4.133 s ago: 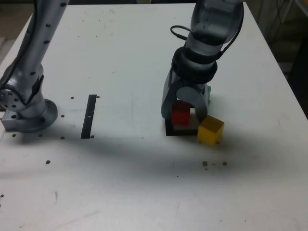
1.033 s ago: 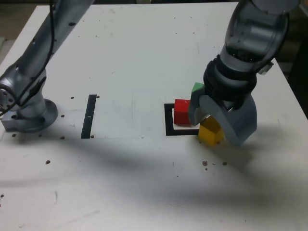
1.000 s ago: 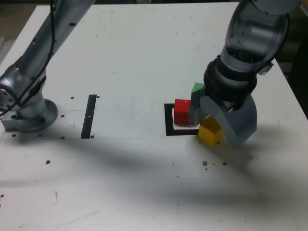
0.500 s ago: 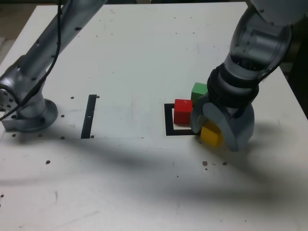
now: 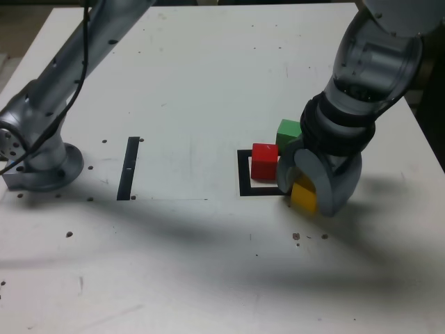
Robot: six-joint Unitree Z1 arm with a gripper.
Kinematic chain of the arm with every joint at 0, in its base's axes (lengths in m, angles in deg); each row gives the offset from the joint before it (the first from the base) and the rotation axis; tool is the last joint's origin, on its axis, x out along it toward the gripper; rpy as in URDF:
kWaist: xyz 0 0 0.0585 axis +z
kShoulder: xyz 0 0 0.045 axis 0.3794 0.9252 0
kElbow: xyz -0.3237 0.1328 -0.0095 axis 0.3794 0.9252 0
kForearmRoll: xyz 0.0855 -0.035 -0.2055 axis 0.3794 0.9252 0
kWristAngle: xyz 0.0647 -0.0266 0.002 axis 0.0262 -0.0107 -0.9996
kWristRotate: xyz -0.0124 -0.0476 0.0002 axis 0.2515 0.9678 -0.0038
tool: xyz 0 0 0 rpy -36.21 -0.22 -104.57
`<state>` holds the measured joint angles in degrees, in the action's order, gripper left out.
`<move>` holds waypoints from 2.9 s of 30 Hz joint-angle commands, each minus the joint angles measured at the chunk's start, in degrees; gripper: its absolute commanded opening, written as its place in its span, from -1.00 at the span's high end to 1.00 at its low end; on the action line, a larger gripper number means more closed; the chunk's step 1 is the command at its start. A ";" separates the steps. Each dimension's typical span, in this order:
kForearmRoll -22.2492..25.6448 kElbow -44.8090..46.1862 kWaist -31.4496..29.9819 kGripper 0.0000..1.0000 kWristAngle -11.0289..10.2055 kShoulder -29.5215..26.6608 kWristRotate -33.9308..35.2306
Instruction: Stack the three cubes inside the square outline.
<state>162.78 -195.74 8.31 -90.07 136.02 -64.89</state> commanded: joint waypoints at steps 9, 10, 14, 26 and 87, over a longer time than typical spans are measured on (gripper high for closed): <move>0.37 -0.30 0.10 0.34 -0.13 -0.70 0.23; 0.55 -0.32 0.10 0.34 -0.27 -1.03 0.38; 2.00 -0.33 0.10 0.34 -1.23 -3.16 1.46; 9.57 1.90 1.19 0.34 -2.96 -11.56 12.02; 0.30 13.75 13.59 -0.99 7.94 -12.54 18.75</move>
<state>163.10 -182.21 21.81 -82.16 124.08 -46.07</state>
